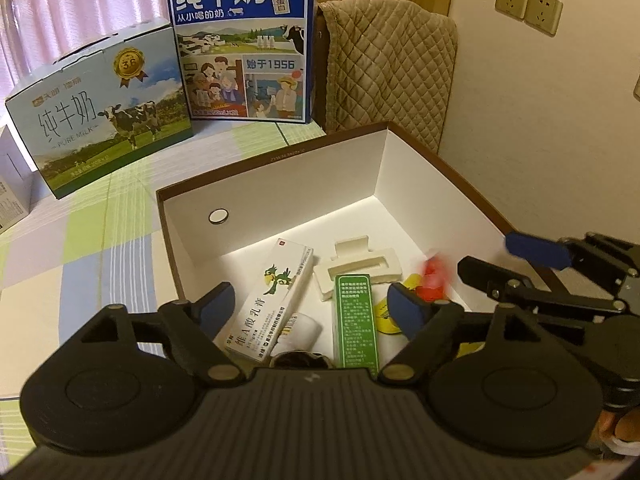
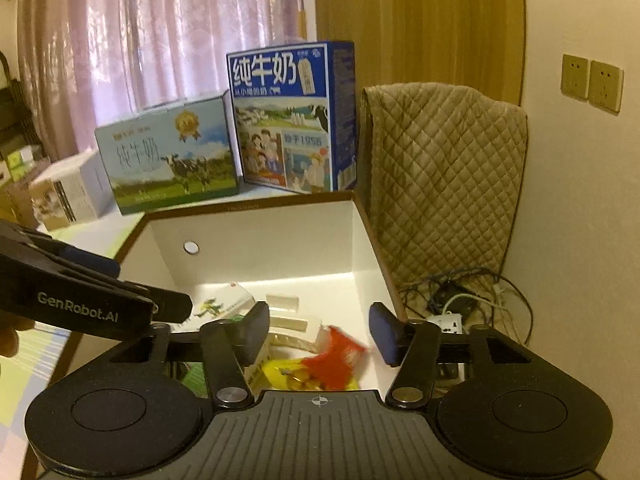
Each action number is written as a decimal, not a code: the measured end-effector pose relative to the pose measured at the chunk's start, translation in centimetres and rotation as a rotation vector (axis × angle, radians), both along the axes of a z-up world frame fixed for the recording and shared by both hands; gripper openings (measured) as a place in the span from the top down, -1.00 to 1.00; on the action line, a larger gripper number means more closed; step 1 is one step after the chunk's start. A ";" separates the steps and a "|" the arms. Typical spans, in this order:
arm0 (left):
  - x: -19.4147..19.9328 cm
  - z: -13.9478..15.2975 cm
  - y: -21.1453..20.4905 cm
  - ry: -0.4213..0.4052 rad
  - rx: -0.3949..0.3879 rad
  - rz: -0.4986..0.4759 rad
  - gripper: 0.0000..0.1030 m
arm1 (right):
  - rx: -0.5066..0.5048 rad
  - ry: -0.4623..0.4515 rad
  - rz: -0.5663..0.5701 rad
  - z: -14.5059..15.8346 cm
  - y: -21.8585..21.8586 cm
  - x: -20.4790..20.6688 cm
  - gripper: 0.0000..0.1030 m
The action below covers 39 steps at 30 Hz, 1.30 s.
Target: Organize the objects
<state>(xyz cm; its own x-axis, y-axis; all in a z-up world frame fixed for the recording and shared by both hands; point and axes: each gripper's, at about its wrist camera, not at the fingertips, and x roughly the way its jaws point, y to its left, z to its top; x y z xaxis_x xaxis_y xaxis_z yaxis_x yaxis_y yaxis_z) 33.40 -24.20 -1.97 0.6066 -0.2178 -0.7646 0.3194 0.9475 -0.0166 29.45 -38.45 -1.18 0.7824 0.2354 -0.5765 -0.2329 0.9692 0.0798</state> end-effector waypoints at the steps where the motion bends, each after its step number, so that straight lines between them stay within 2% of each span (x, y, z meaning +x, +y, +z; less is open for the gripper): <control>1: -0.1 0.0 0.1 -0.001 0.000 -0.002 -0.58 | 0.014 0.003 -0.005 0.1 -0.2 -0.2 -0.10; 7: -0.8 0.4 0.4 -0.009 -0.006 -0.025 -0.75 | 0.074 0.022 -0.001 0.5 -1.2 -1.9 -0.19; 18: -3.2 1.2 0.9 -0.040 -0.030 -0.057 -0.93 | 0.113 0.034 -0.035 1.3 -2.1 -5.5 -0.20; 30: -7.2 3.2 2.6 -0.079 -0.070 -0.081 -0.98 | 0.146 0.024 -0.089 3.2 -1.5 -10.6 -0.22; 34: -8.9 4.1 3.5 -0.102 -0.062 -0.066 -0.98 | 0.122 0.018 -0.101 4.1 -0.4 -12.5 -0.22; 39: -11.6 5.3 5.6 -0.116 -0.095 -0.062 -0.98 | 0.103 0.016 -0.077 4.7 1.4 -14.9 -0.22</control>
<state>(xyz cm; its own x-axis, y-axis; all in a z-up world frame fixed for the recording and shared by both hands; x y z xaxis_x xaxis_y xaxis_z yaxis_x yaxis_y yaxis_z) 21.78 -18.56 3.32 0.6728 -0.3258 -0.6643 0.3823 0.9218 -0.0649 14.58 -37.09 3.48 0.7917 0.2335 -0.5646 -0.1559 0.9707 0.1829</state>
